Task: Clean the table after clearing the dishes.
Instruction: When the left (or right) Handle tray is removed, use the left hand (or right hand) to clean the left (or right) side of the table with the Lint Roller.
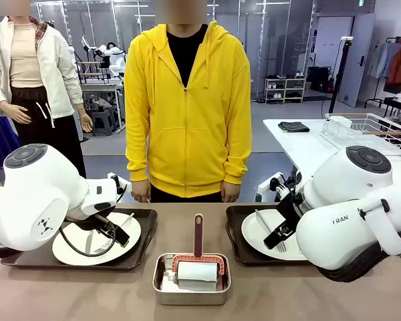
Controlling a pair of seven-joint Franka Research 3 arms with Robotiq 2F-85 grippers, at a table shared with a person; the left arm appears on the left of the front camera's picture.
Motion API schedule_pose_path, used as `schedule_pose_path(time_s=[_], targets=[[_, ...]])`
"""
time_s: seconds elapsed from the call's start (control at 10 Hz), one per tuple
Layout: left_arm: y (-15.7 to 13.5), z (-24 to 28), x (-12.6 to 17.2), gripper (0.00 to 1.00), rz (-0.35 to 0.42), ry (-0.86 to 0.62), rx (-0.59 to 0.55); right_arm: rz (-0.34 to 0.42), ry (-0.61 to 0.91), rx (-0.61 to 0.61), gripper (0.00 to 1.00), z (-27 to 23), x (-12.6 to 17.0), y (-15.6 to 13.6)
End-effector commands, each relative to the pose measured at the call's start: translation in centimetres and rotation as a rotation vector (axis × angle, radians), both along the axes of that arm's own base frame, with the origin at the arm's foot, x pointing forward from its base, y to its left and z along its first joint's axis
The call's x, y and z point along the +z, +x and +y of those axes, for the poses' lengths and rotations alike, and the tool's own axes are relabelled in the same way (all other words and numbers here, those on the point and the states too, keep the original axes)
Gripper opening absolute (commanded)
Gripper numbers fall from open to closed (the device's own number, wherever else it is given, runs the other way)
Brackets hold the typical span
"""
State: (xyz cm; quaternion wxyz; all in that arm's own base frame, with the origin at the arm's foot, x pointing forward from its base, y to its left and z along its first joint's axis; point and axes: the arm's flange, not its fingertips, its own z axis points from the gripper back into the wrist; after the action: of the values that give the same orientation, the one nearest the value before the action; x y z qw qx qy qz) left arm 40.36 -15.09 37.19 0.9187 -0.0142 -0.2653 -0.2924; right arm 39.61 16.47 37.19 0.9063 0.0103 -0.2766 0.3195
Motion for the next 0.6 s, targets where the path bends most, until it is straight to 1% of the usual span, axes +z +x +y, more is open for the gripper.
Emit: schedule_pose_path(time_s=[0.0,0.5], targets=[[-0.01,-0.01,0.00,1.00,0.000,0.000,0.000,0.000,0.000,0.000,1.00,0.01,0.00,0.00],[-0.01,-0.01,0.00,1.00,0.000,0.000,0.000,0.000,0.000,0.000,1.00,0.01,0.00,0.00]])
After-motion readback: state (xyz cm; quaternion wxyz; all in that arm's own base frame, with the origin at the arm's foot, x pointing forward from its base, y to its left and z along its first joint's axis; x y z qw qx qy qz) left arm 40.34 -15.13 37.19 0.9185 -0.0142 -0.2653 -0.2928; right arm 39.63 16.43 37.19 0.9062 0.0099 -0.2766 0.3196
